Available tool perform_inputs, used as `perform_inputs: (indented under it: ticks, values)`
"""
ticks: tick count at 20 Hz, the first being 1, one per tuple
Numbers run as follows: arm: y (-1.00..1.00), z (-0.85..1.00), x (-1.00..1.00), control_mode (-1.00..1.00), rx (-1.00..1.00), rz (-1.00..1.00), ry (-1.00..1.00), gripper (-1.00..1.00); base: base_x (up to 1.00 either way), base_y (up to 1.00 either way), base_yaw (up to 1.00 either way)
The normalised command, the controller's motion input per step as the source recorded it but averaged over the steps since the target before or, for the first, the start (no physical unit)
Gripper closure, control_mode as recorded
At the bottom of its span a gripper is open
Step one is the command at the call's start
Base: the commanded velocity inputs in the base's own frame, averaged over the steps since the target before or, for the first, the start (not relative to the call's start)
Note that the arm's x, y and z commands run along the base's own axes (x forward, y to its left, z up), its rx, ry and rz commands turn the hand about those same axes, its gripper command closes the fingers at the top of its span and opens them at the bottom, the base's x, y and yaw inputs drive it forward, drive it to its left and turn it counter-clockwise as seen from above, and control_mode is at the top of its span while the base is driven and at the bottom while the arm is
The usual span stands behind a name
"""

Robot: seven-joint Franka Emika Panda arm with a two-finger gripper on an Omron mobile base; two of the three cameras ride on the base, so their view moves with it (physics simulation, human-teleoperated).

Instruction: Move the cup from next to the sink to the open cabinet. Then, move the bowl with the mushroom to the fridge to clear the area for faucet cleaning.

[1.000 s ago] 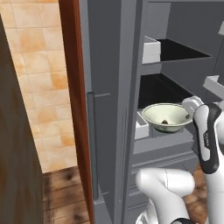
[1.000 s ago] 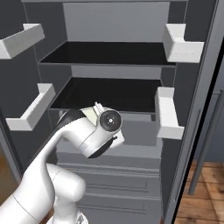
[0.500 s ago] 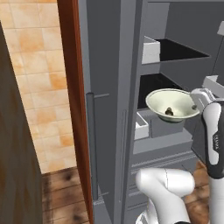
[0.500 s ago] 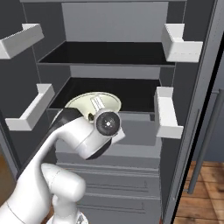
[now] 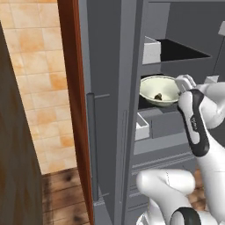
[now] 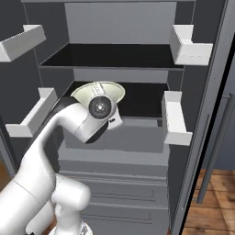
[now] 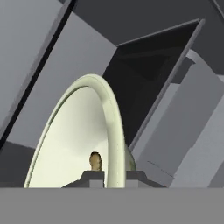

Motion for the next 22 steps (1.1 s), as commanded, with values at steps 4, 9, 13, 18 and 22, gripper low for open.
perform_inputs:
  ticks: [4,9,13,18,22]
  values:
    - [0.12,0.00,0.98,-1.00,0.00,-0.09,0.18,1.00,0.00,0.00,0.00]
    - [0.02,-0.13,0.79,-1.00,0.00,-0.04,0.16,1.00,0.00,0.00,0.00]
    - [0.00,-0.43,0.64,-1.00,0.00,-0.02,0.15,1.00,0.00,0.00,0.00]
    - [0.00,-0.49,0.48,-1.00,0.00,-0.01,0.06,1.00,0.00,0.00,0.00]
    - [0.00,-0.35,0.38,-1.00,0.00,-0.03,0.00,1.00,0.00,0.00,0.00]
